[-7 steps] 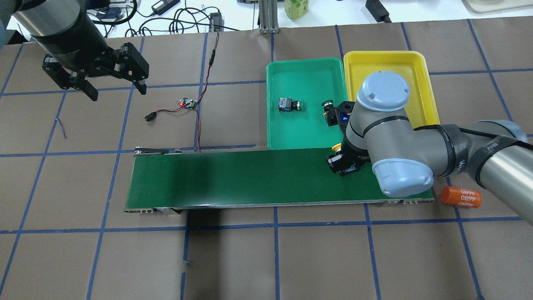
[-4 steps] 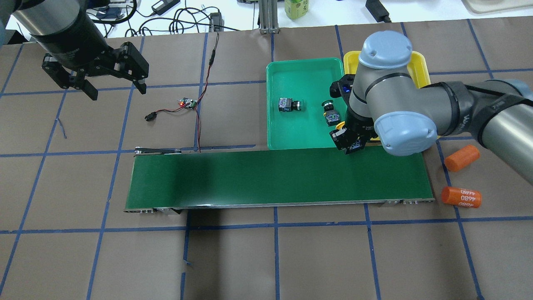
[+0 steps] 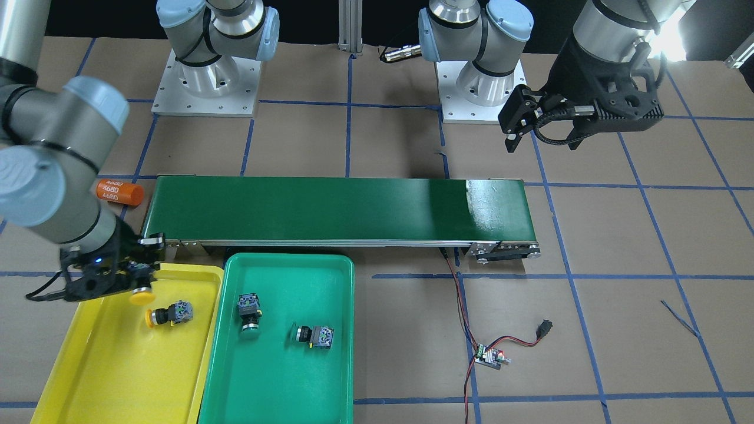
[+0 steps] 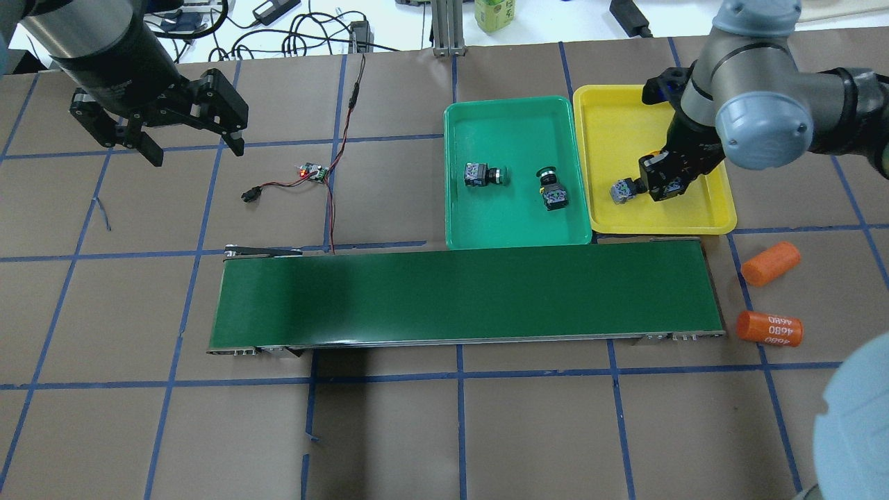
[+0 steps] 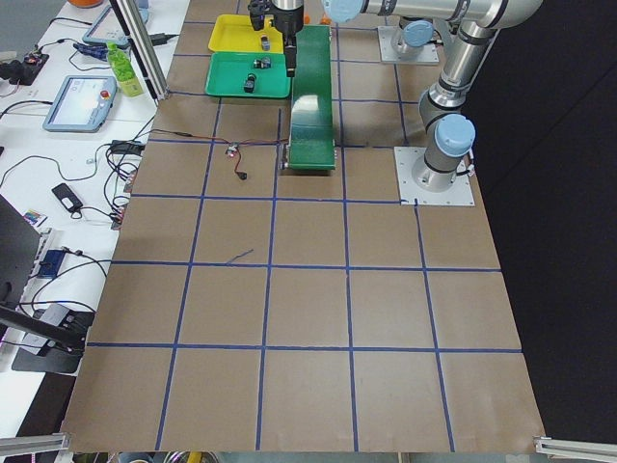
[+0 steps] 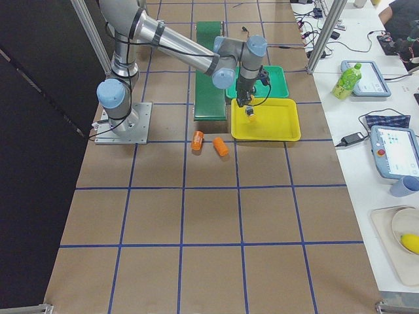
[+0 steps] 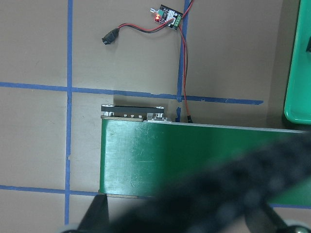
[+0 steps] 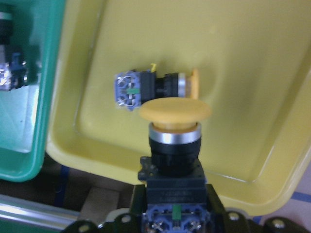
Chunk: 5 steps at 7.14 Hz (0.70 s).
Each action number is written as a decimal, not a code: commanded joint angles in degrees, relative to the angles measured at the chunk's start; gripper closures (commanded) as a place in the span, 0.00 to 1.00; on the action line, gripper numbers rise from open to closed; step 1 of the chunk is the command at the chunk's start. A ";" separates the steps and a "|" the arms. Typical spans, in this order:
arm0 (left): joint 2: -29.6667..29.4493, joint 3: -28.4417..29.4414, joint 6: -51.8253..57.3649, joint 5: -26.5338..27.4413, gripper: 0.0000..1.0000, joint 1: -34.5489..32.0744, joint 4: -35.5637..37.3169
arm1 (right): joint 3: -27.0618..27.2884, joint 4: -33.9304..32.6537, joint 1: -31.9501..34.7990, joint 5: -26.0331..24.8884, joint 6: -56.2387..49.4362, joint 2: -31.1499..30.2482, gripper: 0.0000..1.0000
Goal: Sort buttons by color to trays
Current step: 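Carry the yellow button into the yellow tray and release it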
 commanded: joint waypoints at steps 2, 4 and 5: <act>0.00 0.02 0.00 0.00 0.00 0.00 0.00 | -4.06 0.17 -2.42 0.06 -4.14 4.18 0.35; 0.00 0.02 0.00 0.00 0.00 0.00 0.00 | -4.06 -0.01 -2.16 0.51 -3.79 3.65 0.00; 0.00 0.02 0.00 0.00 0.00 0.00 0.00 | -4.32 0.43 -1.90 -0.02 -3.35 2.95 0.00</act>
